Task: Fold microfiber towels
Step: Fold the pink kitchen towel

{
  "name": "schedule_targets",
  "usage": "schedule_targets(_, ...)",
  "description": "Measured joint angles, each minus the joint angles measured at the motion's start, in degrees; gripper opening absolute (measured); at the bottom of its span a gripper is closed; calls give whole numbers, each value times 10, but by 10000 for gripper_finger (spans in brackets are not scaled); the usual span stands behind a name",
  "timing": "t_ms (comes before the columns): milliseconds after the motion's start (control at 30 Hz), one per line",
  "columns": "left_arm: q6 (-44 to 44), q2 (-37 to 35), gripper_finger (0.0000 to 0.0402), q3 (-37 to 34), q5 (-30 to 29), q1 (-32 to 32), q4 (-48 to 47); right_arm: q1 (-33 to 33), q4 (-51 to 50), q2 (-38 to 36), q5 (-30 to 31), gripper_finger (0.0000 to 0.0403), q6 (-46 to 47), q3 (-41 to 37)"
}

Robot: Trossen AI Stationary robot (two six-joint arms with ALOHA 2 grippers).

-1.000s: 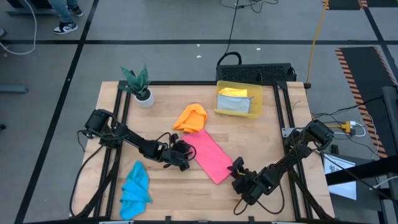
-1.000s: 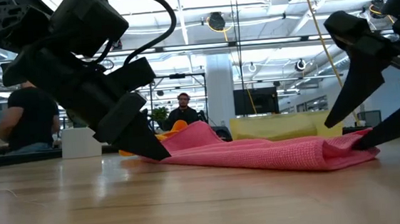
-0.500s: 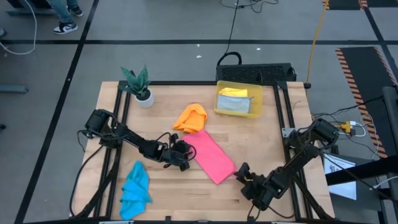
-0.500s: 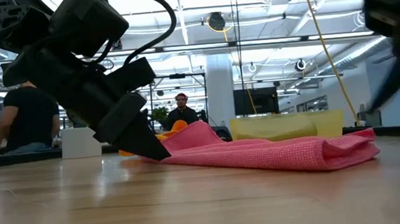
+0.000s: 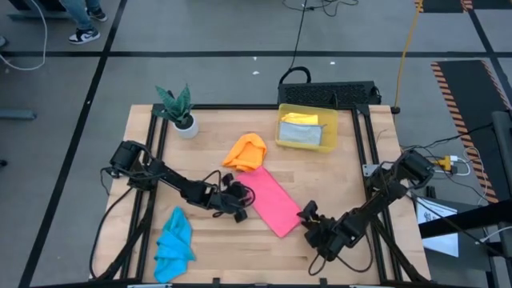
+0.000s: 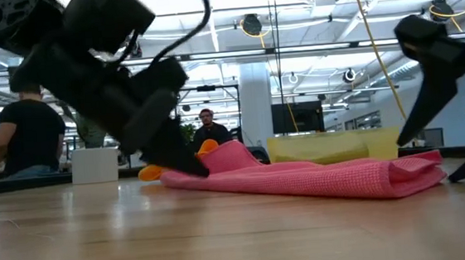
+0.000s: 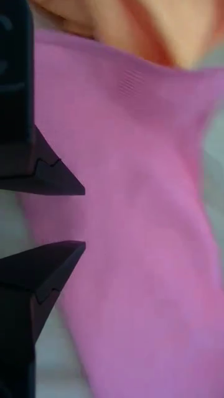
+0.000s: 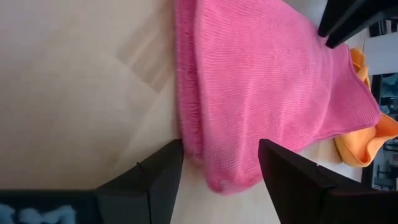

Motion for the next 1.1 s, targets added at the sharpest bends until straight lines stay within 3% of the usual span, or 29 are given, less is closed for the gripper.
schedule_targets(200,87,-1,131,64,31,10,3,-19,8,1,5,202,-37,-2)
schedule_targets(300,133,2,131,97,76,20,4,-19,8,1,6,202,-53,-2)
schedule_targets(433,192,46,131,128,101,28,18,-19,6,1,6,201,-56,-2)
schedule_targets(567,202,105,131,168,137,37,52,-21,11,1,8,201,-57,-2)
schedule_targets(733,203,154,131,209,150,38,25,-22,13,0,56,201,-13,-2)
schedule_targets(1000,174,156,131,209,147,37,-19,-3,69,1,88,201,9,-1)
schedule_targets(1100,173,156,131,209,146,35,-24,1,84,1,65,201,8,-1)
